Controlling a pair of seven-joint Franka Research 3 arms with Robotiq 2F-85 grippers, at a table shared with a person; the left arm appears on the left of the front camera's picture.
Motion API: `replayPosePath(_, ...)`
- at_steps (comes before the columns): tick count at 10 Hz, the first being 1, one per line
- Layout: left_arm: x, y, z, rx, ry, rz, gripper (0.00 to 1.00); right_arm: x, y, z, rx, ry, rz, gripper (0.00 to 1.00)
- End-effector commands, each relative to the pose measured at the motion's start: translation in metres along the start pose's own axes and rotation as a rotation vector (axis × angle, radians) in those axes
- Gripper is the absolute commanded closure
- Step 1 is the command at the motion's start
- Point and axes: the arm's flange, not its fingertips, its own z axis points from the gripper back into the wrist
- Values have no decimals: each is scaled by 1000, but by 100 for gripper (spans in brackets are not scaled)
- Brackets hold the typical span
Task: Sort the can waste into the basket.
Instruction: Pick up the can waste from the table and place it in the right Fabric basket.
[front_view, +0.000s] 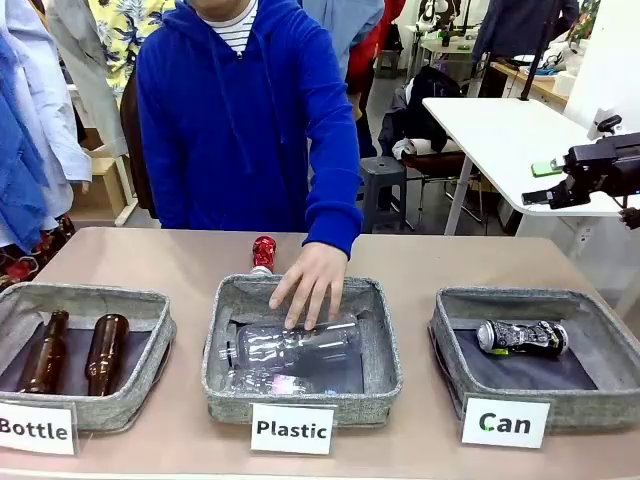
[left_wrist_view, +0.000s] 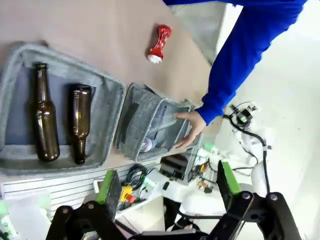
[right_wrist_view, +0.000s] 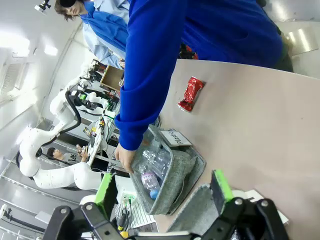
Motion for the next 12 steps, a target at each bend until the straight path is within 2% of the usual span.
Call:
replayPosePath(1, -25, 19, -2, -48, -55, 2, 0, -1, 3, 0, -16, 3, 18, 0)
replayPosePath(4, -19, 13, -4, -27, -43, -2, 0, -1, 3, 0, -16, 3, 18, 0)
replayPosePath(6, -3, -15, -32, 87, -23, 7, 0, -1, 3, 0, -16, 3, 18, 0)
replayPosePath(8, 7, -59, -99, 294, 63, -79, 0, -1, 3, 0, -16, 3, 18, 0)
replayPosePath(10, 10, -103, -170, 474, 103, -173, 0, -1, 3, 0, -16, 3, 18, 0)
replayPosePath(11, 4, -123, -205, 511, 118, -213, 0, -1, 3, 0, -16, 3, 18, 0)
replayPosePath(12, -4, -142, -245, 569, 68, -236, 0, -1, 3, 0, -16, 3, 18, 0)
